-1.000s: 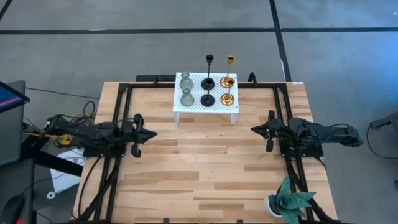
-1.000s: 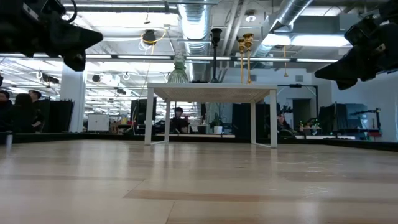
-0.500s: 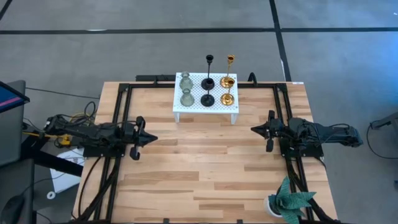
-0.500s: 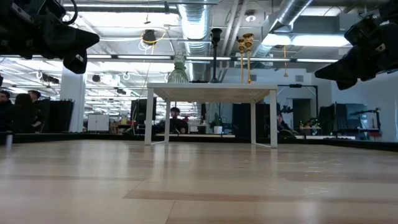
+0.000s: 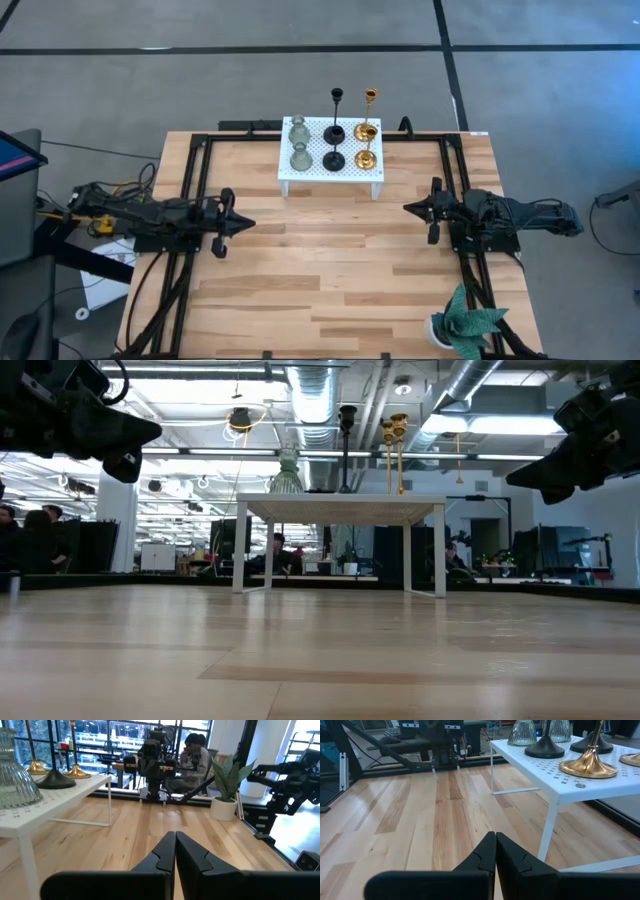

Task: Pick & Place candle stick holders
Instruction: Return to Home Position

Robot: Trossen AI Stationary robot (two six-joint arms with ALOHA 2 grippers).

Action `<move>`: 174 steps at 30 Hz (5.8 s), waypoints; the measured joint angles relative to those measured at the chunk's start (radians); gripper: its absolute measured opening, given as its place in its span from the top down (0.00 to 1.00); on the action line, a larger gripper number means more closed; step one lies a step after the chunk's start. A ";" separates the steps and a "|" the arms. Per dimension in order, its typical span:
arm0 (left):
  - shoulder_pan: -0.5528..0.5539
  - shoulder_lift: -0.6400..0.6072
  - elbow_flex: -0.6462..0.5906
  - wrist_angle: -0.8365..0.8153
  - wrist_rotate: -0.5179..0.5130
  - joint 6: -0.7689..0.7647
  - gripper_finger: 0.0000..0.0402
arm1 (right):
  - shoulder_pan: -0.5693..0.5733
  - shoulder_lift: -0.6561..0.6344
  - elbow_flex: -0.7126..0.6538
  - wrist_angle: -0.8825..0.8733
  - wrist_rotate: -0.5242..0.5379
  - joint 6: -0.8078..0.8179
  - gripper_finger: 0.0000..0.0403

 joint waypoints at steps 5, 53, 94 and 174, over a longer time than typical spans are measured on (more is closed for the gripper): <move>0.000 0.034 0.000 0.000 0.000 0.000 0.97 | 0.000 0.000 0.000 0.000 0.000 0.000 1.00; 0.000 0.273 0.001 0.015 0.000 0.000 0.97 | 0.000 0.000 0.000 0.000 0.000 0.000 1.00; 0.000 0.273 0.001 0.030 0.000 0.000 0.97 | 0.000 0.000 0.000 0.000 0.000 0.000 1.00; 0.000 0.273 0.001 0.030 0.000 0.000 0.97 | 0.000 0.000 -0.001 0.000 0.000 0.000 1.00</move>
